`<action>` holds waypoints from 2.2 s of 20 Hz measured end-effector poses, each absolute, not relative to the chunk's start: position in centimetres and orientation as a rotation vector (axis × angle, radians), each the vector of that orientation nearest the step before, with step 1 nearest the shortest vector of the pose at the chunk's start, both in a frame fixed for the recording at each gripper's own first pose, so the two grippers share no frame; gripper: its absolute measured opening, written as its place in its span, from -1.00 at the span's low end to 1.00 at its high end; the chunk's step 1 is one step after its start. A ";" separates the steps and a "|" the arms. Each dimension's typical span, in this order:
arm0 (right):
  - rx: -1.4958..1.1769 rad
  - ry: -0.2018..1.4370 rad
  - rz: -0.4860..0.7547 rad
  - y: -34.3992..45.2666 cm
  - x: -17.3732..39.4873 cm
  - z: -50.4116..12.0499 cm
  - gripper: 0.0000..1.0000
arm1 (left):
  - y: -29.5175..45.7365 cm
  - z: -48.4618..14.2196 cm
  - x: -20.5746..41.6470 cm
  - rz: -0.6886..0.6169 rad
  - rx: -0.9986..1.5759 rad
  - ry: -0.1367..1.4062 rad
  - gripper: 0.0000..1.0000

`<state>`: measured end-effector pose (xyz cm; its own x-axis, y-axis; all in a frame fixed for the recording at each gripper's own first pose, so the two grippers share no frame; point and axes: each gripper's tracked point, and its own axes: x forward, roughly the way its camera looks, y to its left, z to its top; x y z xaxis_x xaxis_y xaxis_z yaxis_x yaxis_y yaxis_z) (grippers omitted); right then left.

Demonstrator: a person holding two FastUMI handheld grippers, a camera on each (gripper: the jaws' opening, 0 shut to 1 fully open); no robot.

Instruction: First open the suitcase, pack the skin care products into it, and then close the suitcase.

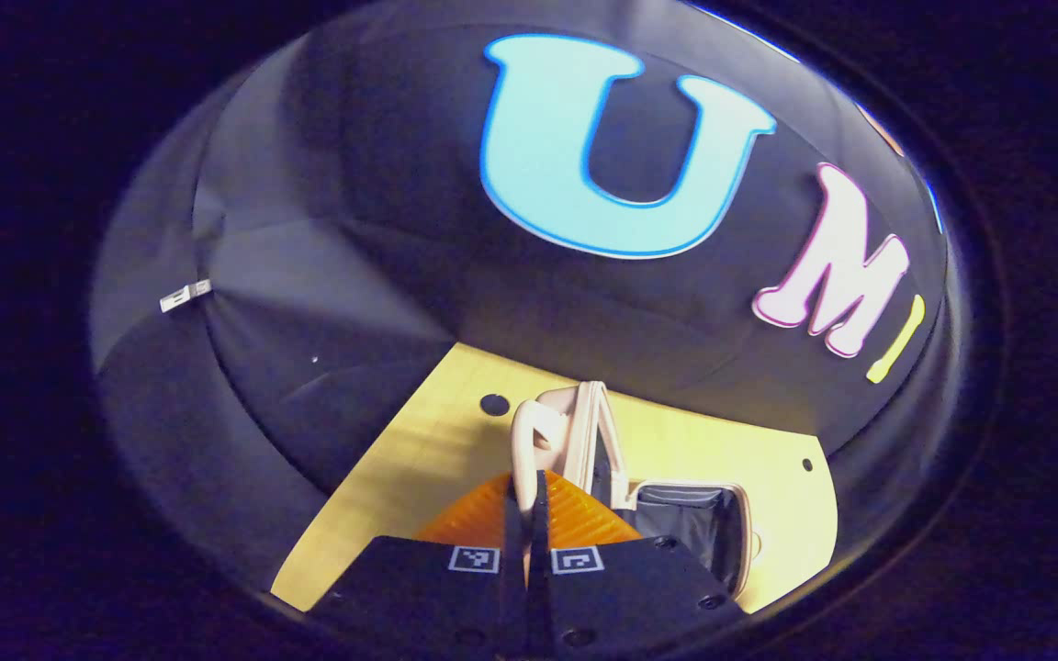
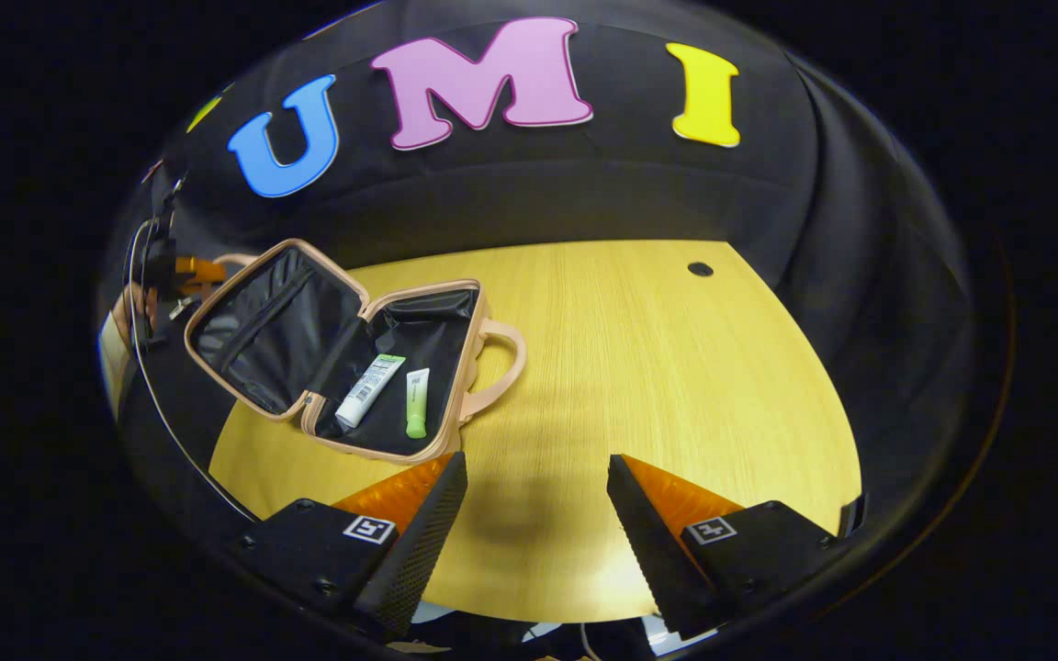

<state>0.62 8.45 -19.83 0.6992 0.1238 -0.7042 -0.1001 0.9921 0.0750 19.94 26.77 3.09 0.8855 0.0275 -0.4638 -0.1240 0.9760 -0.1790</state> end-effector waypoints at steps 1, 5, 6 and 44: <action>0.014 0.771 0.144 8.0 0.8 -19.6 0.96 | 24.1 4.0 19.9 0.058 -0.166 0.465 -0.88; 0.059 0.744 0.166 5.2 1.6 -19.1 0.96 | 11.0 6.4 18.9 -0.087 -0.091 0.441 -0.88; 0.070 0.730 0.157 4.1 2.0 -18.7 0.96 | 8.0 6.5 18.7 -0.136 -0.097 0.450 -0.88; 0.068 0.409 0.118 7.0 -2.2 -11.6 0.94 | 1.2 4.7 -3.8 -0.085 0.011 -0.003 0.92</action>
<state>-2.18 6.95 -11.55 0.9109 0.1281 -0.3923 -0.1008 0.9909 0.0893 -3.77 1.19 4.73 0.9964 -0.0848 0.0026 0.0848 0.9963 0.0110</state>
